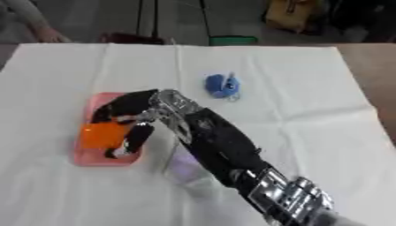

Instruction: Pick up objects on the table and place them in the box.

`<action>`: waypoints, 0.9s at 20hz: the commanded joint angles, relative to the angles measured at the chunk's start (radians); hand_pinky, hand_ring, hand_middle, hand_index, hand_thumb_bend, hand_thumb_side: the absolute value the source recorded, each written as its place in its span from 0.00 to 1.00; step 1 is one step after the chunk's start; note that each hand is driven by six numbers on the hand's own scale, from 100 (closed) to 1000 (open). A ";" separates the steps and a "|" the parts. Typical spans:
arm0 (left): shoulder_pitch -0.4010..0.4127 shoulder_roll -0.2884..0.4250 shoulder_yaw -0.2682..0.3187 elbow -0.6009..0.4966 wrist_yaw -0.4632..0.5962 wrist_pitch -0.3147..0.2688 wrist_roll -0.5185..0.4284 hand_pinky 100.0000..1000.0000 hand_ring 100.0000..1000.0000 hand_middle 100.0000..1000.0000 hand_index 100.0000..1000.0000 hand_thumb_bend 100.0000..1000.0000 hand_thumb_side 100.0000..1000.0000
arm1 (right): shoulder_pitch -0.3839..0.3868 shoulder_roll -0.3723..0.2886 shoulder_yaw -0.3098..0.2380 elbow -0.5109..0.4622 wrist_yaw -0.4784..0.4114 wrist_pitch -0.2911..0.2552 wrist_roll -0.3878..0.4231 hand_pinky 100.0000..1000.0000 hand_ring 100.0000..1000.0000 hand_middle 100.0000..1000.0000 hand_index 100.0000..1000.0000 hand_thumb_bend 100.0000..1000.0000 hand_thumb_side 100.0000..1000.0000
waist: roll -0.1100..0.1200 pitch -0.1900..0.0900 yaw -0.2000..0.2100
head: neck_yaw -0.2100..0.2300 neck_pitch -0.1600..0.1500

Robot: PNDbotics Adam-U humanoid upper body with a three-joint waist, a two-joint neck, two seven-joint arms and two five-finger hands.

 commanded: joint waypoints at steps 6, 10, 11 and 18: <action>-0.011 0.003 0.001 -0.017 0.000 -0.002 -0.002 0.53 0.72 0.88 0.85 0.09 0.86 | -0.028 -0.020 -0.023 -0.045 0.093 0.031 -0.156 0.98 0.98 0.98 1.00 0.35 0.89 | 0.002 -0.018 -0.002 | 0.001 -0.013; -0.011 0.004 0.000 -0.017 0.000 -0.002 -0.002 0.53 0.72 0.88 0.85 0.09 0.86 | -0.032 -0.024 -0.023 -0.046 0.127 0.050 -0.223 1.00 1.00 0.99 1.00 0.37 0.86 | 0.002 -0.019 -0.002 | 0.001 -0.014; -0.011 0.004 0.000 -0.017 0.000 -0.002 -0.002 0.53 0.72 0.88 0.85 0.09 0.86 | -0.034 -0.026 -0.023 -0.049 0.139 0.055 -0.235 1.00 1.00 0.99 1.00 0.37 0.86 | 0.002 -0.018 -0.002 | 0.001 -0.014; -0.011 0.004 0.001 -0.017 -0.001 -0.002 -0.001 0.53 0.72 0.88 0.85 0.09 0.86 | -0.031 -0.029 -0.012 -0.049 0.226 0.045 -0.290 1.00 1.00 1.00 1.00 0.35 0.84 | 0.001 -0.018 -0.005 | 0.003 -0.014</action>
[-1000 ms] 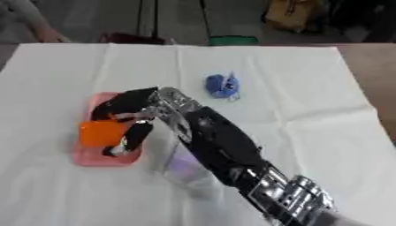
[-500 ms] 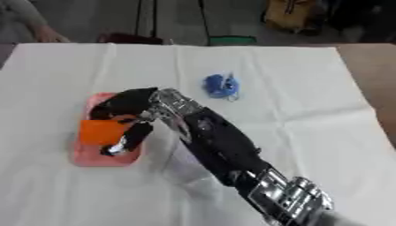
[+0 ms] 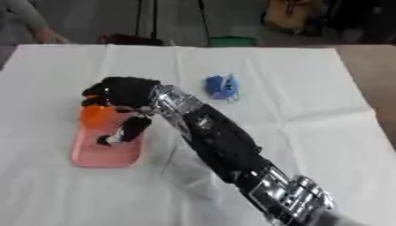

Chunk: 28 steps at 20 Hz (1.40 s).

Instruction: Pick up objects on the table and place them in the box.

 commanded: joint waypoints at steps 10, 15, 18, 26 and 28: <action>-0.003 0.011 0.017 -0.024 -0.005 -0.006 0.015 0.53 0.72 0.88 0.85 0.09 0.85 | -0.001 -0.083 -0.039 -0.077 -0.041 0.021 -0.096 0.89 0.87 0.87 0.93 0.10 0.46 | 0.005 -0.027 -0.033 | 0.030 -0.010; 0.020 0.021 0.040 -0.020 -0.022 -0.010 0.039 0.53 0.72 0.88 0.85 0.09 0.86 | 0.054 -0.158 -0.086 -0.198 -0.275 0.103 -0.098 0.70 0.73 0.77 0.87 0.00 0.39 | 0.008 -0.029 -0.096 | 0.069 -0.014; 0.036 0.025 0.056 -0.016 -0.037 -0.014 0.058 0.53 0.72 0.88 0.85 0.09 0.86 | 0.104 -0.207 -0.111 -0.302 -0.478 0.163 -0.057 0.66 0.70 0.74 0.86 0.00 0.40 | 0.013 -0.030 -0.140 | 0.092 -0.012; 0.063 0.030 0.073 -0.005 -0.066 -0.021 0.082 0.53 0.73 0.89 0.85 0.08 0.87 | 0.240 -0.324 -0.173 -0.562 -0.853 0.276 0.029 0.58 0.62 0.68 0.82 0.00 0.47 | 0.037 -0.033 -0.239 | 0.161 -0.008; 0.067 0.031 0.072 -0.001 -0.071 -0.022 0.082 0.53 0.74 0.89 0.85 0.08 0.87 | 0.272 -0.349 -0.191 -0.611 -0.918 0.299 0.042 0.57 0.61 0.67 0.81 0.00 0.49 | 0.045 -0.033 -0.265 | 0.178 -0.007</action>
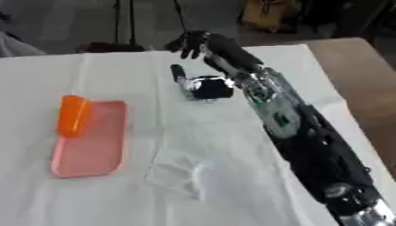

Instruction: Pick up objects on the table and place them in the box.

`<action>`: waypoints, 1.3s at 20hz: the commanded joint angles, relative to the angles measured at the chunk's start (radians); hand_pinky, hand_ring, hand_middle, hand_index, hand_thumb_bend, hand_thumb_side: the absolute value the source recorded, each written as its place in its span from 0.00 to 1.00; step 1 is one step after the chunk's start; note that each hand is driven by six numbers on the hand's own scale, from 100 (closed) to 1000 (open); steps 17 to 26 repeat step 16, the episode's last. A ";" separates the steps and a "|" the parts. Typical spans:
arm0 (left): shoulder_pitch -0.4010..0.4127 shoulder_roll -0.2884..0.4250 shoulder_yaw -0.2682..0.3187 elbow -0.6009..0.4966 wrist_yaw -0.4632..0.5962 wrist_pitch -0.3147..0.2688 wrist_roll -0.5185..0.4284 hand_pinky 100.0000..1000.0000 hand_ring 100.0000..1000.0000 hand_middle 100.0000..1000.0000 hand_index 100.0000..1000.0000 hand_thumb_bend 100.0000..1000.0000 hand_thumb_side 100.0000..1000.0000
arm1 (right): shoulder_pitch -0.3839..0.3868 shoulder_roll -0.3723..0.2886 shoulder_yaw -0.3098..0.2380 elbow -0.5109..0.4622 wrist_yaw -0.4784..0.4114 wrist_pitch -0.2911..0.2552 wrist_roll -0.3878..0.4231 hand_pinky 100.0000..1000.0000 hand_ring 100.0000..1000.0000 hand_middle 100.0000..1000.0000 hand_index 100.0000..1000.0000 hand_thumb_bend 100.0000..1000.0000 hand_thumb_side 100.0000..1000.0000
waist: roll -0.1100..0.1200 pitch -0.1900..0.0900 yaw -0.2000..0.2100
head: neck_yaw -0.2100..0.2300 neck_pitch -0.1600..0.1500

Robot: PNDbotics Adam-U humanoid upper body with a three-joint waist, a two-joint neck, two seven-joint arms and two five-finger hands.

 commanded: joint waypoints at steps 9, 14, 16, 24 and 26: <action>0.005 0.019 0.010 -0.007 -0.025 -0.008 0.000 0.53 0.74 0.89 0.85 0.07 0.88 | 0.068 -0.074 -0.067 -0.164 -0.171 0.088 0.044 0.56 0.61 0.66 0.81 0.00 0.50 | 0.015 -0.020 -0.034 | 0.049 -0.002; 0.008 0.020 0.009 -0.008 -0.029 -0.009 -0.004 0.53 0.73 0.89 0.84 0.07 0.88 | 0.082 -0.066 -0.075 -0.169 -0.181 0.101 0.058 0.55 0.60 0.66 0.81 0.00 0.52 | 0.015 -0.020 -0.034 | 0.044 0.001; 0.008 0.020 0.008 -0.007 -0.028 -0.008 -0.004 0.53 0.73 0.89 0.92 0.07 0.88 | 0.087 -0.065 -0.076 -0.170 -0.181 0.102 0.060 0.55 0.60 0.66 0.81 0.00 0.52 | 0.014 -0.021 -0.041 | 0.041 0.002; 0.008 0.020 0.008 -0.007 -0.028 -0.008 -0.004 0.53 0.73 0.89 0.92 0.07 0.88 | 0.087 -0.065 -0.076 -0.170 -0.181 0.102 0.060 0.55 0.60 0.66 0.81 0.00 0.52 | 0.014 -0.021 -0.041 | 0.041 0.002; 0.008 0.020 0.008 -0.007 -0.028 -0.008 -0.004 0.53 0.73 0.89 0.92 0.07 0.88 | 0.087 -0.065 -0.076 -0.170 -0.181 0.102 0.060 0.55 0.60 0.66 0.81 0.00 0.52 | 0.014 -0.021 -0.041 | 0.041 0.002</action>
